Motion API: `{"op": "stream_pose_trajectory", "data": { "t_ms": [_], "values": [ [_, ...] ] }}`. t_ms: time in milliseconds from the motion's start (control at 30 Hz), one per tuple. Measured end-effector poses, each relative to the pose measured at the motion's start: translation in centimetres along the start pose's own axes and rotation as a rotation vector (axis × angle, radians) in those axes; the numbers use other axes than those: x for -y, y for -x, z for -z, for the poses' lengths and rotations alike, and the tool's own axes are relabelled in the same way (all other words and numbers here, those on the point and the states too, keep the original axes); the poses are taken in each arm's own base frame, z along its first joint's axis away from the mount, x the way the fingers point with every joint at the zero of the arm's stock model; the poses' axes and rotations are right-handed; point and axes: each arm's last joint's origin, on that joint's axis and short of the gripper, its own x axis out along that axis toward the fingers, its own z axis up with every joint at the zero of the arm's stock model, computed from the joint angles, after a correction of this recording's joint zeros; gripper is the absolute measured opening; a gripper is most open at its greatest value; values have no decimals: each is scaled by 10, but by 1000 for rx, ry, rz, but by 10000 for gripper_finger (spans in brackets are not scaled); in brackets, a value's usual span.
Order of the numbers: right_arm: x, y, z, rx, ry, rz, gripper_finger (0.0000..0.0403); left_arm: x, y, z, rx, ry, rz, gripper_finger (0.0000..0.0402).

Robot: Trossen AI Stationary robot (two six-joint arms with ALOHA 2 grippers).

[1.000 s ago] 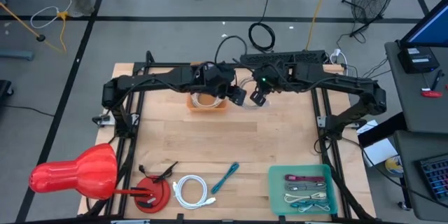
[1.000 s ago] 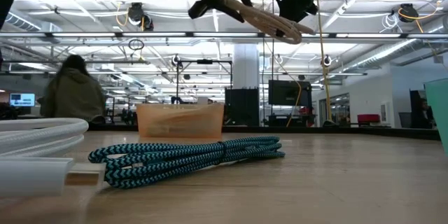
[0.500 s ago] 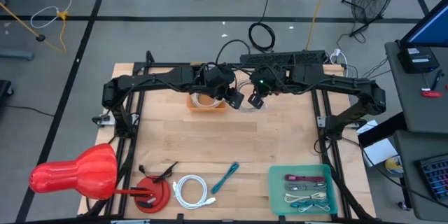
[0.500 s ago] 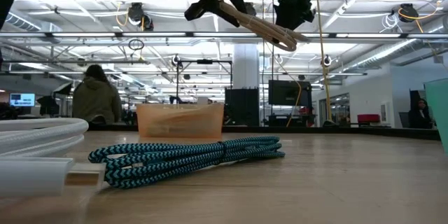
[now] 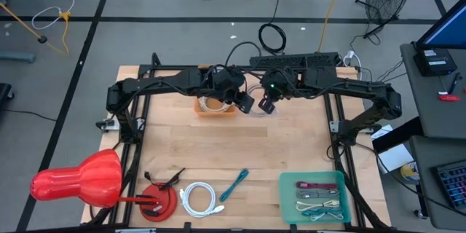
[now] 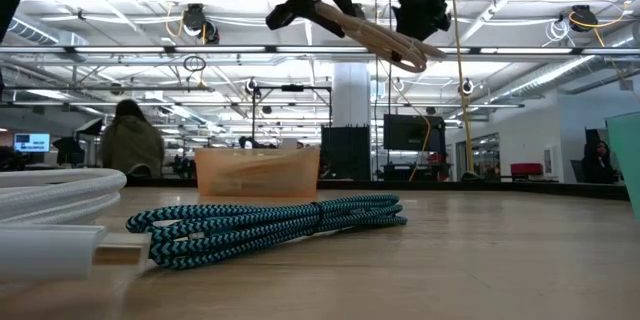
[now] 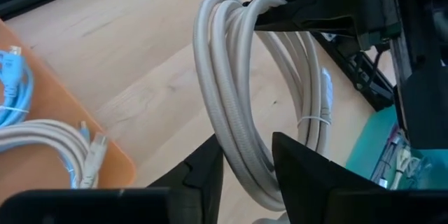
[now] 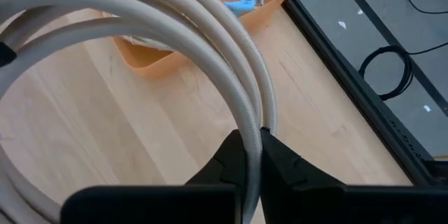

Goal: Pick & Place USB Port
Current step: Put the brown usb cable into the orange bin

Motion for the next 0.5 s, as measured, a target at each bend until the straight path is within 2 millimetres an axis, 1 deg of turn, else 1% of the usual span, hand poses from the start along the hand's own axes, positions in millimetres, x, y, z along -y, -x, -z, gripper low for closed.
{"op": "stream_pose_trajectory", "data": {
  "t_ms": [233, 500],
  "values": [
    [0, 2, 3, -19, 30, -1, 6, -2, -12, -2, -29, 4, 47, 148],
    [0, 2, 5, -36, 47, 10, 6, -1, -15, -4, -33, -8, 83, 133]
  ]
}}
